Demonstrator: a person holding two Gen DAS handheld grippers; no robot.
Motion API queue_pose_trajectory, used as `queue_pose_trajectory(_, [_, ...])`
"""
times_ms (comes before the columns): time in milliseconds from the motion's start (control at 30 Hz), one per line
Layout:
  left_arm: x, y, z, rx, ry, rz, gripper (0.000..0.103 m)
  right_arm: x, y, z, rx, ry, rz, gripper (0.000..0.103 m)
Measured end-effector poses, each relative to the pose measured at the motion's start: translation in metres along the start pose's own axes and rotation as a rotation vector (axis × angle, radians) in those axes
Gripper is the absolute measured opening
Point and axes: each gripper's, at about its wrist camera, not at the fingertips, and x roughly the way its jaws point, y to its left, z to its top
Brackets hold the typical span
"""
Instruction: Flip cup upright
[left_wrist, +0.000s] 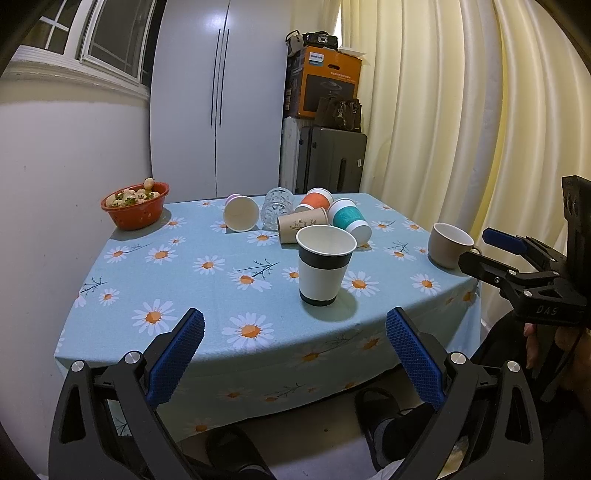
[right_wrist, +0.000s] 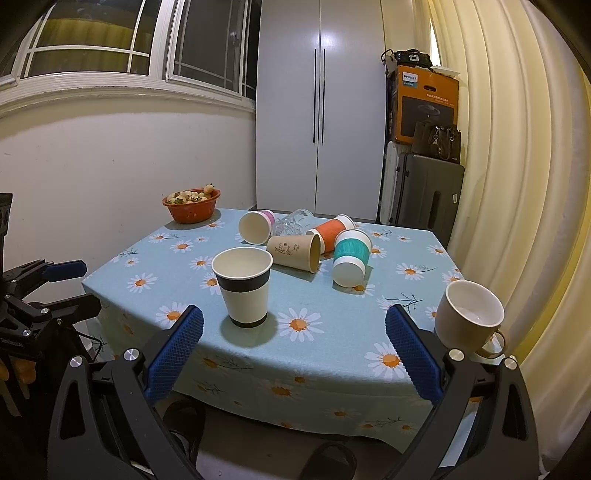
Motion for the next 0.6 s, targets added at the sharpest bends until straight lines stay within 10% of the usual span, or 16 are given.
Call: queue_pose_trajectory(600, [0.0015,-0.0007,0.0,0.007,0.004,0.005,0.096,0.0051,0.0,-0.0031,-0.005,0.013,0.002,0.098])
